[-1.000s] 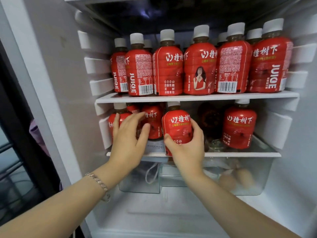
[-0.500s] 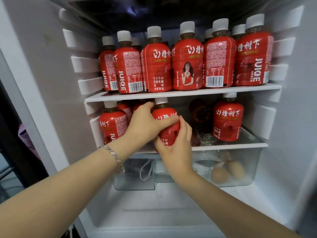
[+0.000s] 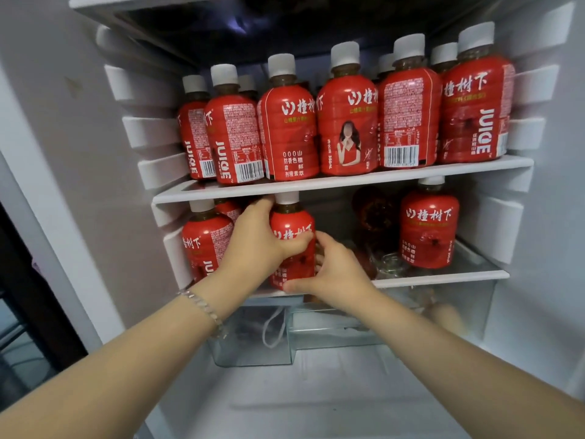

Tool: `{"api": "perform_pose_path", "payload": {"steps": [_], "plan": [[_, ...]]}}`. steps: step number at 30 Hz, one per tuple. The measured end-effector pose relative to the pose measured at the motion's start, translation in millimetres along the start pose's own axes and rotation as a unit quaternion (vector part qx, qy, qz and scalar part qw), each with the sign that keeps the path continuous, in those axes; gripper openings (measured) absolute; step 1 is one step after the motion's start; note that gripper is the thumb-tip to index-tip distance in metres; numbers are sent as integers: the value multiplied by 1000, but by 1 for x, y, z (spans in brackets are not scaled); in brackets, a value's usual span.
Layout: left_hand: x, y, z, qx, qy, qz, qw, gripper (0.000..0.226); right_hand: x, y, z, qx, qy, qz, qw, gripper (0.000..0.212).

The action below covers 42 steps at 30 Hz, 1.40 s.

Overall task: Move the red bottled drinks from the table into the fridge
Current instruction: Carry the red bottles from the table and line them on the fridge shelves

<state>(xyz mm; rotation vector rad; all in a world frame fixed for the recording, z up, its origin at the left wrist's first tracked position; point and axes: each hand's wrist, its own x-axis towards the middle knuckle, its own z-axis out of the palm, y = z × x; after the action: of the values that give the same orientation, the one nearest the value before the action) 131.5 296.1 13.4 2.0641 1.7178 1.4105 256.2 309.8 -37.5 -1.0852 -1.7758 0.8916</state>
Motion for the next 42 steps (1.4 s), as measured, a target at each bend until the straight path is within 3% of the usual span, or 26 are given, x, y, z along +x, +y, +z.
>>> {"api": "perform_pose_path", "payload": {"steps": [4, 6, 9, 12, 14, 18, 22, 30, 35, 42], "plan": [[-19, -17, -8, 46, 21, 38, 998, 61, 1, -3, 9, -11, -53, -17, 998, 81], [-22, -23, -10, 158, 49, 51, 985, 62, 4, -6, 15, -31, -60, -32, 997, 77], [-14, -30, -10, 339, 109, 65, 932, 69, 16, -9, 26, -98, -14, -20, 995, 77], [-14, -38, -9, 350, 126, 57, 927, 72, 25, -7, 19, -106, -89, -2, 990, 73], [-11, -42, -7, 342, 140, 60, 927, 71, 33, -9, -1, -70, -136, 22, 988, 58], [-4, -43, -1, 335, 176, 69, 923, 59, 66, -4, -18, -190, -89, 64, 976, 37], [-6, -45, -1, 332, 178, 79, 923, 60, 82, -5, 4, -202, -146, 40, 968, 41], [-4, -46, 1, 368, 193, 94, 905, 60, 113, 11, -6, -267, -124, 85, 952, 44], [-4, -48, 1, 374, 197, 98, 901, 60, 130, 11, 15, -289, -168, 65, 940, 51], [-4, -46, 5, 365, 212, 91, 902, 56, 130, 22, 13, -316, -150, 54, 935, 50]]}}
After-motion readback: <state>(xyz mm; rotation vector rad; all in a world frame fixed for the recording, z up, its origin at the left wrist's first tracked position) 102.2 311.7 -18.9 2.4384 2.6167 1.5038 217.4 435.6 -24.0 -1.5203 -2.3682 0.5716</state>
